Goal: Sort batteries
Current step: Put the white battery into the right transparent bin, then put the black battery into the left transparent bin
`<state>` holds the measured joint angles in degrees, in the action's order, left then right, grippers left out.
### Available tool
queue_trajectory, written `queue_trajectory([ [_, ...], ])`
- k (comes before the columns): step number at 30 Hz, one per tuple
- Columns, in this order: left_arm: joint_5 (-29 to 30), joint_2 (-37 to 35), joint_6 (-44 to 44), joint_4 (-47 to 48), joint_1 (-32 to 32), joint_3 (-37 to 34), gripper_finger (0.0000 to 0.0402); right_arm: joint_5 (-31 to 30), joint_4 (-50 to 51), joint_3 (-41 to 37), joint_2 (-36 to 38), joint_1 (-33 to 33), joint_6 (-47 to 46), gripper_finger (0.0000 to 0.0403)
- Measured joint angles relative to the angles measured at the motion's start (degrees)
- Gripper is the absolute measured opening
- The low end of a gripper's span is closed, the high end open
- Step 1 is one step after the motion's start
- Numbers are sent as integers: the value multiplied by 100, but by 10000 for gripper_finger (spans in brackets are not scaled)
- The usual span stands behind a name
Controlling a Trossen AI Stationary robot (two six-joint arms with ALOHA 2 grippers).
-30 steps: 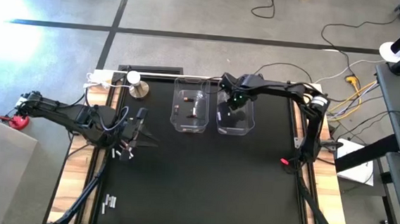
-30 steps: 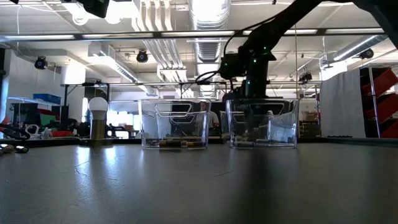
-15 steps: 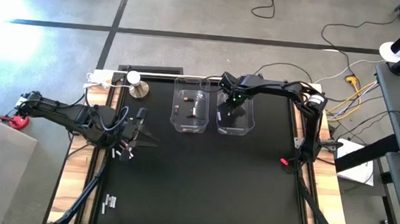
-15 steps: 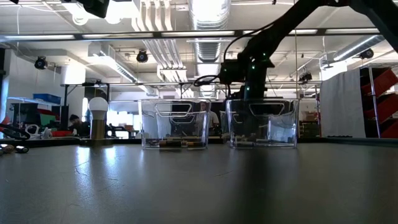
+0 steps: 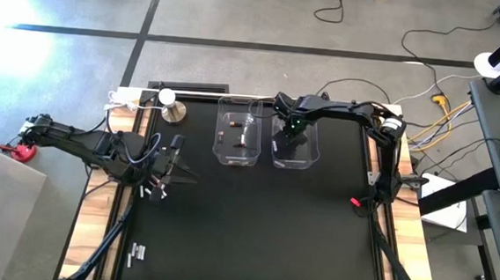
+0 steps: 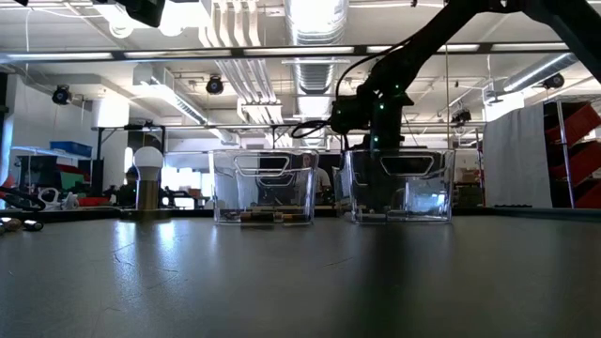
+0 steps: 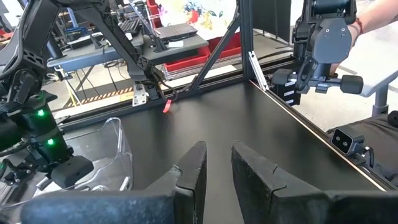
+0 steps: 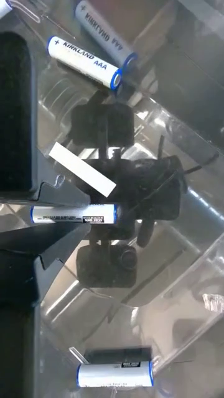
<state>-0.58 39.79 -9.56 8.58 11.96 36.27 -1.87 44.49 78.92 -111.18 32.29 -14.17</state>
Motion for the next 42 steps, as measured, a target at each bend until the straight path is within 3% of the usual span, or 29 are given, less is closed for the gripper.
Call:
queue_trajectory([
  [15, 0, 0, 0, 0, -1, 0, 57, 22, 15, 2, -11, -4, -44, 33],
  [29, 0, 0, 0, 0, 0, 2, 57, 88, 76, 82, 46, -26, -42, 117],
  [42, 1, -2, -26, 2, 0, 2, 57, -195, 612, 616, 1372, -391, -254, 108],
])
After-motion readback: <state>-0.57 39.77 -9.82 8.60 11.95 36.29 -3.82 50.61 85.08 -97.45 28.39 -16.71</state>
